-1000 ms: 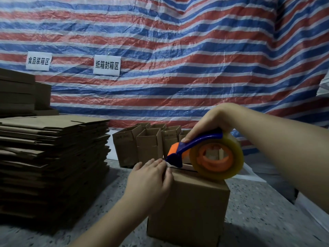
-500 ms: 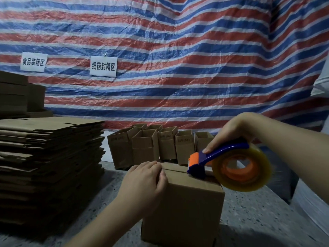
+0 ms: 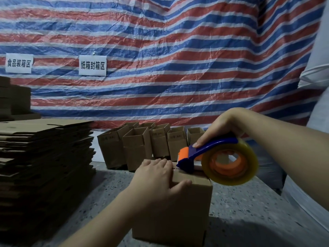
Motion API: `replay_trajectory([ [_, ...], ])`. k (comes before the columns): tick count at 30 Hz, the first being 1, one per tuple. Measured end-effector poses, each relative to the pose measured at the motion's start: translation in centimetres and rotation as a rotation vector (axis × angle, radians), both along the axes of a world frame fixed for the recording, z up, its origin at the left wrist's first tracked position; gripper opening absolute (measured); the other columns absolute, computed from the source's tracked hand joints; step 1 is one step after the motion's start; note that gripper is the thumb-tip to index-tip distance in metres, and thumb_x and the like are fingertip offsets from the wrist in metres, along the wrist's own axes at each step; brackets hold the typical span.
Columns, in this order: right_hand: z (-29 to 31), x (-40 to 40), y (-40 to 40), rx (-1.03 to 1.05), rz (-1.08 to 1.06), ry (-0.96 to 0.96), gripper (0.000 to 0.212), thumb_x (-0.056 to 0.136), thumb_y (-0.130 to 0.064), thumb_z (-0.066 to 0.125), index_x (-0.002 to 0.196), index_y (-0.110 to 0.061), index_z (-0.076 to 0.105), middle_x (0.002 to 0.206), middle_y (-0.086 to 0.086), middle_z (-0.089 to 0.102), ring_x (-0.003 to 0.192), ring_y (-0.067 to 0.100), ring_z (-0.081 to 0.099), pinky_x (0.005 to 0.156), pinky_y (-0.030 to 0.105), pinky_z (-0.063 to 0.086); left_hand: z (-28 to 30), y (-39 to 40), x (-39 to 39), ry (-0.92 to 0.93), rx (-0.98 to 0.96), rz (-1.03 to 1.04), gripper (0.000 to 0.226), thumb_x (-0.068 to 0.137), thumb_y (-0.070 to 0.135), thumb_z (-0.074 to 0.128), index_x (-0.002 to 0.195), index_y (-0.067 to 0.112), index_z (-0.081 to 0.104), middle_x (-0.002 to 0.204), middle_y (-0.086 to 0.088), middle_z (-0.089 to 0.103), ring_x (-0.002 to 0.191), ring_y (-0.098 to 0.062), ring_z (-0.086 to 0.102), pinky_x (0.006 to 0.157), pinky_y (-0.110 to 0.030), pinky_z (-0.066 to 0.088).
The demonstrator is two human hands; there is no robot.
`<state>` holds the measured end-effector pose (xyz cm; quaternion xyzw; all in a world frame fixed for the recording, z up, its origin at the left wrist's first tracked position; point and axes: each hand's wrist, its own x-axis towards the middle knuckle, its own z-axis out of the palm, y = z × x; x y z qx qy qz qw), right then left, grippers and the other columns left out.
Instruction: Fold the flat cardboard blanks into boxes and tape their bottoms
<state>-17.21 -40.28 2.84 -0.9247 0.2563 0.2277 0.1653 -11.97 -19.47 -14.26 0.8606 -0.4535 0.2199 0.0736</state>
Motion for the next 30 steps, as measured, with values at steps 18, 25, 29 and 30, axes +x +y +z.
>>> replay_trajectory([
  [18,-0.9,-3.6,-4.2,-0.043,-0.033,0.101,0.083,0.064,-0.070,0.076,0.122,-0.011,0.066,0.102,0.008,0.074,0.092,0.021,0.068,0.086,0.033,0.054,0.4,-0.3,0.4,0.094,0.099,0.028,0.118,0.058,0.095,-0.014,0.157,0.033,0.002,0.164,-0.003,0.017,0.149,-0.021,0.022,0.121,-0.041,0.018],
  [25,-1.2,-3.7,-4.3,-0.030,-0.065,0.076,0.080,0.070,-0.070,0.073,0.122,-0.011,0.066,0.097,0.006,0.073,0.088,0.020,0.068,0.081,0.030,0.055,1.1,-4.9,-1.9,0.097,0.169,-0.069,0.123,0.061,0.098,0.001,0.157,0.021,0.007,0.165,-0.005,0.010,0.151,-0.023,0.012,0.119,-0.042,0.004],
  [29,-1.7,-4.1,-5.1,0.028,-0.074,0.050,0.076,0.071,-0.069,0.074,0.120,-0.010,0.067,0.093,0.006,0.074,0.079,0.018,0.071,0.071,0.028,0.058,0.2,-5.3,-2.0,0.040,0.133,-0.068,0.112,0.068,0.093,0.008,0.151,0.021,0.028,0.154,-0.003,0.039,0.140,-0.021,0.036,0.115,-0.042,0.025],
  [30,-1.8,-4.3,-5.4,0.045,-0.078,0.030,0.078,0.069,-0.069,0.075,0.121,-0.010,0.066,0.094,0.006,0.075,0.078,0.017,0.071,0.068,0.028,0.058,0.2,-5.2,-1.9,0.030,0.126,-0.074,0.112,0.067,0.093,0.006,0.150,0.022,0.030,0.152,-0.002,0.041,0.139,-0.020,0.038,0.114,-0.041,0.027],
])
